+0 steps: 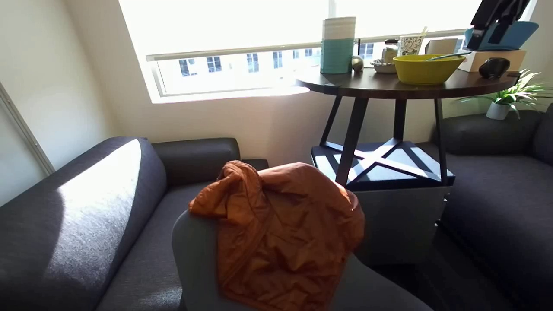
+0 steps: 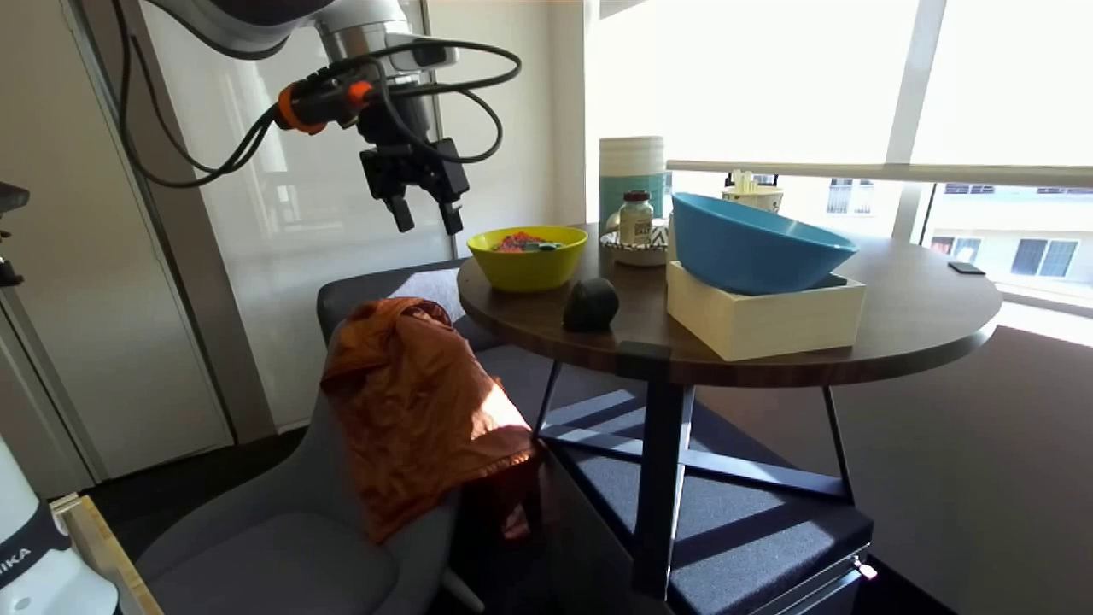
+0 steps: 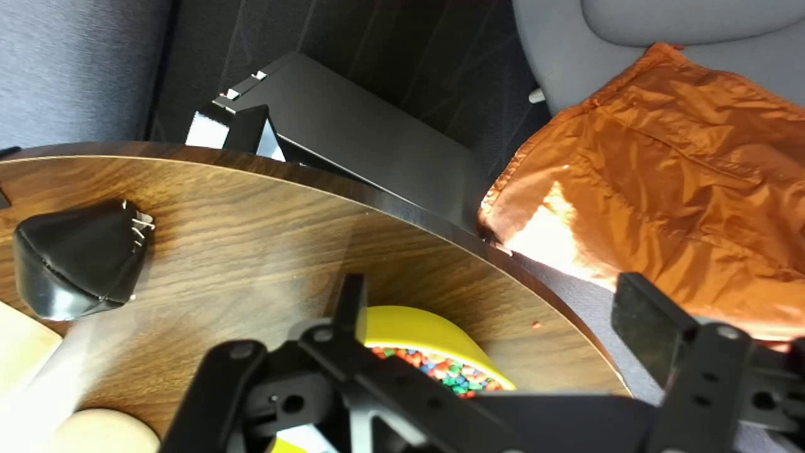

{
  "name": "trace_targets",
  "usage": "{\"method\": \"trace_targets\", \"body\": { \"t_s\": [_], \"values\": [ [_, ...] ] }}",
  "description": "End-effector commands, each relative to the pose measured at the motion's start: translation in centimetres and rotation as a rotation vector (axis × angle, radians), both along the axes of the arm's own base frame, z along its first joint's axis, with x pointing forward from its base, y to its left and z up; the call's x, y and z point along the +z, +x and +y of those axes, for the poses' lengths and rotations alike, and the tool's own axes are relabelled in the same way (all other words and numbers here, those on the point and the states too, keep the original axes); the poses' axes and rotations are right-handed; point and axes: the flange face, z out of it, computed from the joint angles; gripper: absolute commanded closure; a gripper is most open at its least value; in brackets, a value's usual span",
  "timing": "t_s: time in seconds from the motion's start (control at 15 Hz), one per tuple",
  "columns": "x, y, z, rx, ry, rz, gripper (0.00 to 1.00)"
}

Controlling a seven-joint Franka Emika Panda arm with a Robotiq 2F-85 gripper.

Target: Put the spoon inside the flask

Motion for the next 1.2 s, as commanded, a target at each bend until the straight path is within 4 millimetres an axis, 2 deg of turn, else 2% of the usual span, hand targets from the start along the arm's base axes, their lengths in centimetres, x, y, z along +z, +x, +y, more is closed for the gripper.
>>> {"method": "trace_targets", "body": {
  "t_s": [0.0, 0.13, 0.33, 0.53, 0.73, 0.93, 1.0, 1.13],
  "values": [
    [0.1, 0.0, 0.0, 0.000, 0.000, 0.001, 0.00],
    [1.5, 1.1, 1.6, 0.004, -0.002, -0.064, 0.00],
    [5.4, 3.5, 4.3, 0.001, -0.061, -0.206, 0.00],
    [8.8, 7.1, 6.8, -0.074, -0.120, -0.311, 0.00],
    [11.1, 10.3, 8.3, -0.091, -0.182, -0.344, 0.00],
    [11.7, 12.9, 7.9, -0.173, -0.225, -0.326, 0.00],
    [11.2, 10.5, 8.6, -0.115, -0.190, -0.340, 0.00],
    [10.8, 11.4, 8.4, -0.121, -0.191, -0.331, 0.00]
  ]
}}
